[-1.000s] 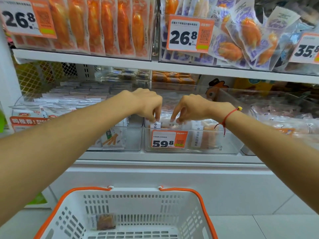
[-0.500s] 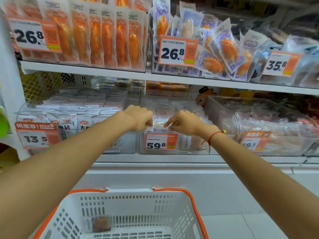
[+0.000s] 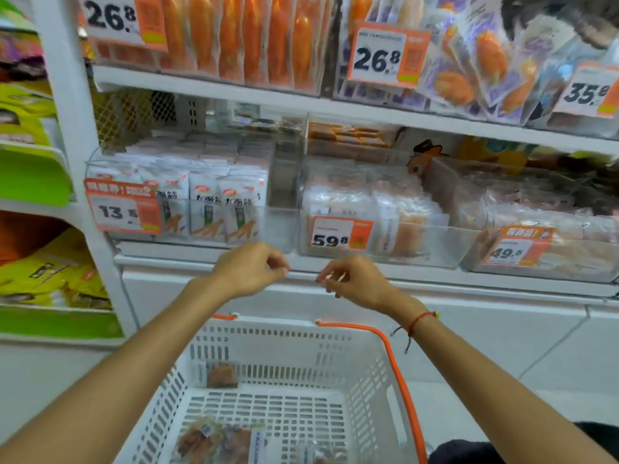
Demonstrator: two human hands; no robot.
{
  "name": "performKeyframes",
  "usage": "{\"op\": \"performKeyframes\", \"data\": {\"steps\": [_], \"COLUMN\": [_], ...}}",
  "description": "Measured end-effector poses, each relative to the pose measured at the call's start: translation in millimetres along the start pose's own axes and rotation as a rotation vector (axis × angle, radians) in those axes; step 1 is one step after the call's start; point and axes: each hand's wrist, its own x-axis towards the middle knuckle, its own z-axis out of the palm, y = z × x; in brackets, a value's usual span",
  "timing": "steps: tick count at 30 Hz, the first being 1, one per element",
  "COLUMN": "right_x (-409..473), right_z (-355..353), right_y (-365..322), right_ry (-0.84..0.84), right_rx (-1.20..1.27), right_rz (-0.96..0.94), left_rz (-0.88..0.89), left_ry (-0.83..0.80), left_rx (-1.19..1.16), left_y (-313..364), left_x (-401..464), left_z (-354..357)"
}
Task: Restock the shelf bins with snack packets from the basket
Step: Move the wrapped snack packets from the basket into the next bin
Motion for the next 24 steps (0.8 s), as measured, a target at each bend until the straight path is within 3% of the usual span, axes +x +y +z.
{"op": "performKeyframes", "data": {"steps": [7,13,15,19,24], "right_x": [-22,-42,-53,-86,-90], "right_z": [141,261,288,318,335], "right_y": [39,67,80,104,96], "right_ry": [-0.479,-0.718,-0.804,-0.861,-0.571], "right_rx": [0.126,0.079,-0.047,-0.281,-0.182], "right_rz": [0.171,0.325,0.349,0.356,0.228], "left_rz": [-0.271,-0.559,-0.643,-0.722,-0.727], "left_ry": [-0.556,-0.758,-0.773,-0.596,-0.424], "left_rx": [-0.059,-0.144,-0.144,-0.138,0.047], "left_y": [-115,-187,-198,-211,-202], "left_x": [-51,-86,-95,-112,-130], "left_z": [115,216,244,285,314]}}
